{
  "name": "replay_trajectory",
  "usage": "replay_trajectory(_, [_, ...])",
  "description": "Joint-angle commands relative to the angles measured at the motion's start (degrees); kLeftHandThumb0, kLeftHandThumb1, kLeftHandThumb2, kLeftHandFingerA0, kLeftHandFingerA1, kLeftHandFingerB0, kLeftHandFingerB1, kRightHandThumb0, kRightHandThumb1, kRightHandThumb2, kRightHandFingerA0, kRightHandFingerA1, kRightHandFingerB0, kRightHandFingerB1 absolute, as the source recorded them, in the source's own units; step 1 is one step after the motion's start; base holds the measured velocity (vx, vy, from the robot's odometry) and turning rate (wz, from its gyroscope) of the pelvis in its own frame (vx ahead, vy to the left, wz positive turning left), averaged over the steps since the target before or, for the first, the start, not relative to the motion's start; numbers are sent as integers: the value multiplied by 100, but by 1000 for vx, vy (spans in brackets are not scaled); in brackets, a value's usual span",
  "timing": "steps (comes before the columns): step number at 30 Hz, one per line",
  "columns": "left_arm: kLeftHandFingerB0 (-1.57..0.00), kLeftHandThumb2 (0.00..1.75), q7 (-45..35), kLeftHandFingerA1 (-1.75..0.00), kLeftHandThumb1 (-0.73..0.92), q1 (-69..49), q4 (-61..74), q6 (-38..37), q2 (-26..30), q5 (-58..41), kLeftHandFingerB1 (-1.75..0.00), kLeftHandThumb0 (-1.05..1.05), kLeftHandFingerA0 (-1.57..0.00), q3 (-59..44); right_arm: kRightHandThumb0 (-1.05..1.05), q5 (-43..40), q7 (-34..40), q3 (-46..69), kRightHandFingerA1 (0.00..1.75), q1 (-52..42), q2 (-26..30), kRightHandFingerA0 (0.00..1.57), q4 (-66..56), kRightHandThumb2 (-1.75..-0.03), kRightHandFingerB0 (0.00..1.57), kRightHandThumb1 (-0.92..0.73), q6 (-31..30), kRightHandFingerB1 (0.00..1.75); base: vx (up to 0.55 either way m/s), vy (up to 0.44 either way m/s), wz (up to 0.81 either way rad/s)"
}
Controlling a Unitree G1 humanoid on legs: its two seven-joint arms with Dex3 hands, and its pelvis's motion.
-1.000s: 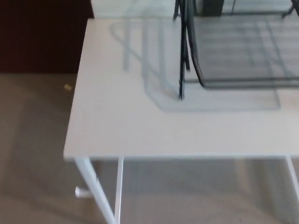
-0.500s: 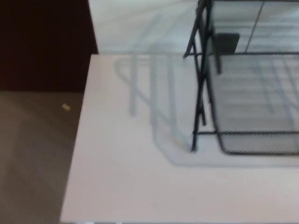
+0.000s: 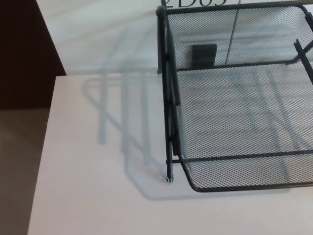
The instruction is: The robot walks towards a desk on which a file tray is kept in the middle and a stapler is kept to its right. The robot lifts the stapler using its right hand and places it on the file tray.
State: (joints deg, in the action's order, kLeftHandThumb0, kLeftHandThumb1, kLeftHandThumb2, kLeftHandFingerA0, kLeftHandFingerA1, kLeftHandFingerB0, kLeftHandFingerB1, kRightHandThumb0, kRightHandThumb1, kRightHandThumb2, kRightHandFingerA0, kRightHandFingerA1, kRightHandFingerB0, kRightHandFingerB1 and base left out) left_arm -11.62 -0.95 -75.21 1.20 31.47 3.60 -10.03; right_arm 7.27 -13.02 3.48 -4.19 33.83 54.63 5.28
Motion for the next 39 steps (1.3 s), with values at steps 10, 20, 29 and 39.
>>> replay_trajectory(10, [-47, 132, 54, -106, 25, 41, -5, -20, 114, -42, -96, -72, -54, -43, -72, -18, 40, 53, 21, 224, 107, 2, -127, -93, 4, -53, 139, 26, -1, -89, -2])
replay_trajectory(20, [-47, 132, 57, -106, 25, 73, -6, -16, 109, -46, -96, -72, -54, -57, -72, -15, 28, 51, 21, 286, 114, 2, -105, -93, 4, -53, 147, 26, -33, -316, 5])
replay_trajectory(29, [-47, 132, 52, -106, 25, 178, 0, 10, 157, -27, -96, -72, -54, -42, -72, -28, 46, 75, 21, 341, 70, 2, -45, -93, 4, -53, 160, 26, -19, 93, -7])
replay_trajectory(39, [-47, 132, 49, -106, 25, 239, -8, 27, 175, -18, -96, -72, -54, -19, -72, -25, 56, 92, 21, 372, 52, 2, -3, -93, 4, -53, 172, 26, -145, 6, 0])
